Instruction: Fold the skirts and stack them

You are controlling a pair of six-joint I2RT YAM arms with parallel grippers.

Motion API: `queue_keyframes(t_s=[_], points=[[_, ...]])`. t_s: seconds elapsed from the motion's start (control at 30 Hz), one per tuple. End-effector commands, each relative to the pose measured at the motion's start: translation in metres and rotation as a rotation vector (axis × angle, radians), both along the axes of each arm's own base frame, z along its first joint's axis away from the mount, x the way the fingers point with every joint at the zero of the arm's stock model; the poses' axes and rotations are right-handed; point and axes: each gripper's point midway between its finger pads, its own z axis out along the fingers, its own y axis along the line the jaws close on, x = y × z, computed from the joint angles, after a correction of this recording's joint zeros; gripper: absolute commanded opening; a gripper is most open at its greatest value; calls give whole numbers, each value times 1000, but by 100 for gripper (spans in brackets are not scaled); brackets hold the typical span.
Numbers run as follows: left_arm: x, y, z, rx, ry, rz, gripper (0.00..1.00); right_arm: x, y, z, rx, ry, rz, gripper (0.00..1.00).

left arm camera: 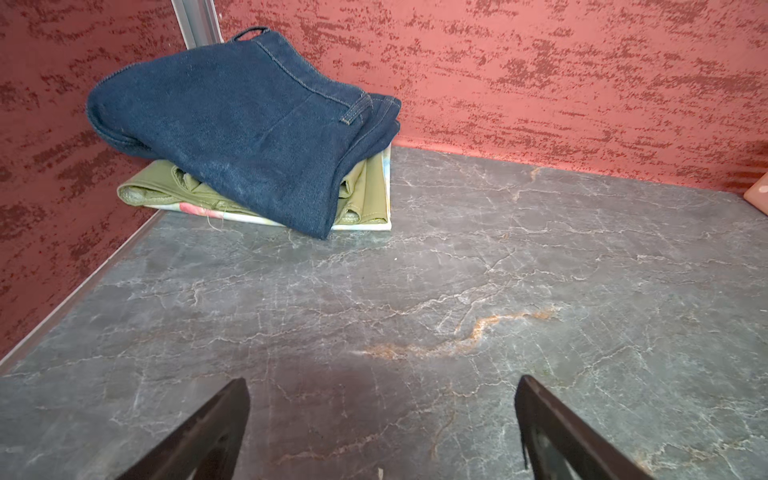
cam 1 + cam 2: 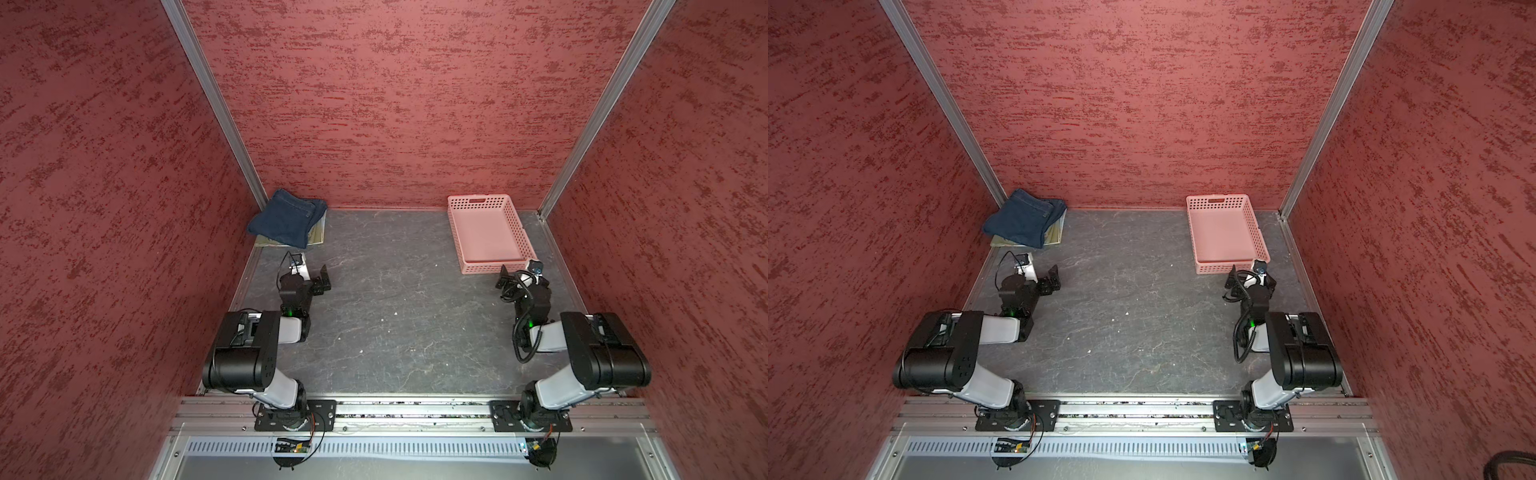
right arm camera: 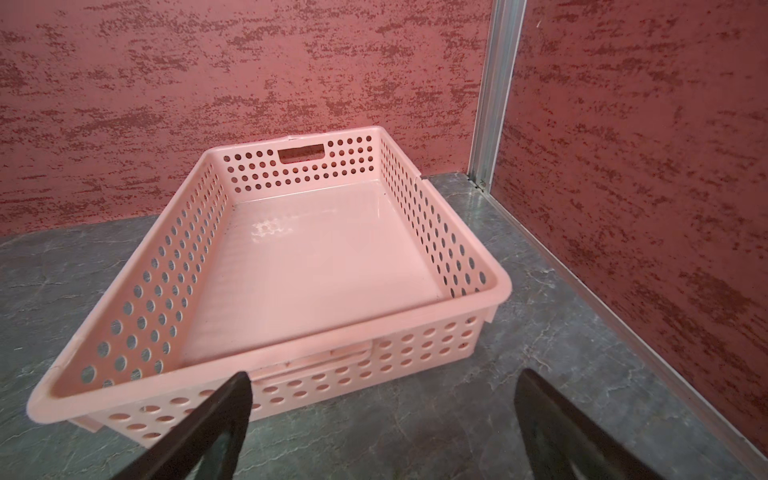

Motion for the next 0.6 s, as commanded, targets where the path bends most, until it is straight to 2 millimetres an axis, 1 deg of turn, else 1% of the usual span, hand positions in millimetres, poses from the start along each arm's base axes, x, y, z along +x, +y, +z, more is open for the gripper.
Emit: queue_keyframes(t_s=[0.0,0.1,0.33,0.43,0.57], points=[[5,-1,12,16,-41,-10,100,2,4,11,-3,-40,29,99],[5,-2,11,16,-38,-12,100,4,7,10,-6,-33,51,99],[4,-2,11,15,-36,-10,100,3,7,10,-6,-35,50,99],[4,-2,10,15,-35,-10,100,7,8,9,1,-21,64,99],[4,-2,11,16,-36,-10,100,5,7,10,0,-29,63,99]])
